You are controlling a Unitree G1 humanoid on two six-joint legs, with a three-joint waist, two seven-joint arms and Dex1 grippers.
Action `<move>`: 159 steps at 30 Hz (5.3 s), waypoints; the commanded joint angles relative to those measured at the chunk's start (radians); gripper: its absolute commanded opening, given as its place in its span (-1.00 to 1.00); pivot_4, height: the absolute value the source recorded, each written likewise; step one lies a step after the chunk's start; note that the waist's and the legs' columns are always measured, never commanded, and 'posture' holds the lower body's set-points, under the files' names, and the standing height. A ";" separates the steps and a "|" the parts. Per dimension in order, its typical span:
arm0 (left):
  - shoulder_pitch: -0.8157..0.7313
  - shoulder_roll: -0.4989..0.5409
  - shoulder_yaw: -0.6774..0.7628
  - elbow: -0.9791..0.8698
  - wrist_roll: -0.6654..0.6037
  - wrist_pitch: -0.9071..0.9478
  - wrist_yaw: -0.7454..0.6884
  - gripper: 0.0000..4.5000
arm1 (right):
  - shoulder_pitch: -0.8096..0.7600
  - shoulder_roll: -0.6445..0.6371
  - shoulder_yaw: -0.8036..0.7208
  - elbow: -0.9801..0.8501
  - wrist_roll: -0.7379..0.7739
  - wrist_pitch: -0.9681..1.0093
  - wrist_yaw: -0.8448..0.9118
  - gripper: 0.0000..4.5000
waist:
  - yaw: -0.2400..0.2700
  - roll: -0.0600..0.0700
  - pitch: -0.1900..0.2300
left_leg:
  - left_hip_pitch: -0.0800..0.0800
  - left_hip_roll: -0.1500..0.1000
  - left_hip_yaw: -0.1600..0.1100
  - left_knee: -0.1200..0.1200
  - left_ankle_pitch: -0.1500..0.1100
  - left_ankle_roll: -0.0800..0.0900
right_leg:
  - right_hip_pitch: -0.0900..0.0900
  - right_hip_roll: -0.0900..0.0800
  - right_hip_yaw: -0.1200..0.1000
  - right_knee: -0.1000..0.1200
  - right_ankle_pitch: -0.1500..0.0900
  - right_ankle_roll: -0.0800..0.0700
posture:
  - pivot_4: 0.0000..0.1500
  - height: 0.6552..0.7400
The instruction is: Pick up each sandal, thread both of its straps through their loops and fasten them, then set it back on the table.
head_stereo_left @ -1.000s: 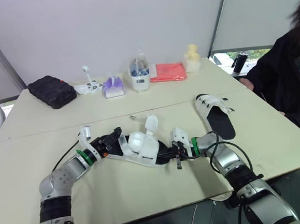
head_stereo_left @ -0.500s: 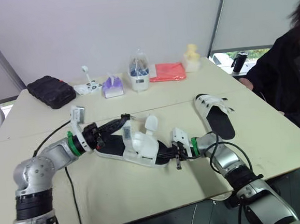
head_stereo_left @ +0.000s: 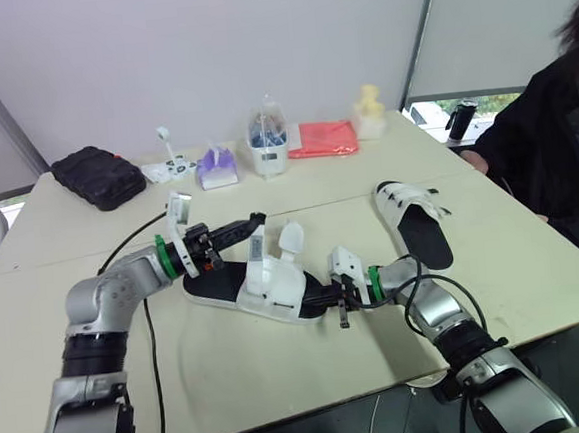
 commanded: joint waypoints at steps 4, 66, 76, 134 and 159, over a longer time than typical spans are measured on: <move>-0.143 -0.035 -0.072 0.286 0.190 -0.199 -0.101 -0.97 | 0.057 -0.005 0.059 0.033 -0.065 0.045 -0.012 -1.00 | -0.001 0.000 0.000 | 0.000 0.000 0.000 0.000 0.000 0.000 | 0.000 0.000 0.000 0.000 0.000 0.000 | 1.00 1.00; 0.341 -0.009 -0.067 -0.470 0.060 0.232 -0.077 0.97 | 0.059 -0.146 -0.046 -0.181 0.010 0.092 0.006 -1.00 | 0.005 0.002 0.008 | -0.006 -0.001 0.000 0.001 -0.001 0.001 | -0.004 -0.002 0.000 -0.001 0.000 0.000 | 1.00 1.00; 0.477 0.317 -0.013 -0.465 0.145 0.067 -0.208 0.97 | 0.063 -0.116 -0.023 -0.201 0.026 0.113 0.022 -1.00 | -0.001 0.002 0.011 | -0.007 0.000 0.001 -0.001 -0.001 0.001 | -0.006 -0.002 0.001 -0.001 0.000 -0.001 | 1.00 1.00; -0.658 -0.304 0.193 1.040 0.464 -0.426 -0.023 0.97 | 0.152 -0.020 0.049 -0.118 -0.041 0.056 -0.093 -1.00 | -0.024 -0.003 0.014 | -0.002 0.004 0.001 0.003 0.001 -0.002 | -0.002 0.004 -0.004 0.003 0.002 -0.002 | 1.00 1.00; -0.601 -0.213 -0.017 0.871 0.693 -0.797 -0.242 -0.97 | 0.128 -0.029 0.052 -0.076 -0.050 0.041 -0.068 -1.00 | -0.025 -0.002 0.014 | -0.002 0.004 0.002 0.002 0.003 -0.004 | -0.003 0.004 -0.003 0.003 0.003 -0.002 | 1.00 1.00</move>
